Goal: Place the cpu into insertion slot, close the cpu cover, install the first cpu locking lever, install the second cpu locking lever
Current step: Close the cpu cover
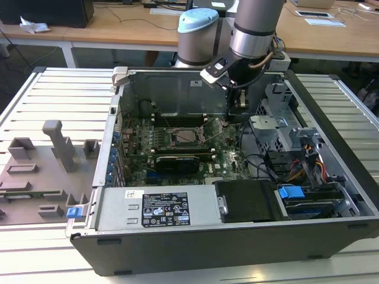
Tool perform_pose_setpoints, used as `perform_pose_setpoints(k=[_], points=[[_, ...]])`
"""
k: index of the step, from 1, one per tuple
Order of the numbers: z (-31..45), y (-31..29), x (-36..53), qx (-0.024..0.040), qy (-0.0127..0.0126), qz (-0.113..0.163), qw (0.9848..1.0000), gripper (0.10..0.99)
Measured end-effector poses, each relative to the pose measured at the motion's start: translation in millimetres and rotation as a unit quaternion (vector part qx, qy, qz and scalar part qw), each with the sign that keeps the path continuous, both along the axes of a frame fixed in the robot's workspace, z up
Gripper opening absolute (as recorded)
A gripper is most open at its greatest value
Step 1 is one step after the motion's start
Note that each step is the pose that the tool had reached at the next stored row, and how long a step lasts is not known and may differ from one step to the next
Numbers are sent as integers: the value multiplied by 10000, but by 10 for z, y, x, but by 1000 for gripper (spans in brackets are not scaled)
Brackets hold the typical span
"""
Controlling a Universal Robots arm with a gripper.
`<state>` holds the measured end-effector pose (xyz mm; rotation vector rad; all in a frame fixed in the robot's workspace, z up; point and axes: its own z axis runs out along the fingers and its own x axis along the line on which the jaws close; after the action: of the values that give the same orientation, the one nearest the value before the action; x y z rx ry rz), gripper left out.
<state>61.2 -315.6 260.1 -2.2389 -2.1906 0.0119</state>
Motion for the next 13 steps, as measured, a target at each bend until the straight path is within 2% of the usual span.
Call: perform_pose_setpoints(k=[3,5,13], points=[[-78,0,4,1,0,0,10000,106],[-156,2,-2,8,0,1,10000,106],[-175,2,-172,75,-2,1,10000,106]])
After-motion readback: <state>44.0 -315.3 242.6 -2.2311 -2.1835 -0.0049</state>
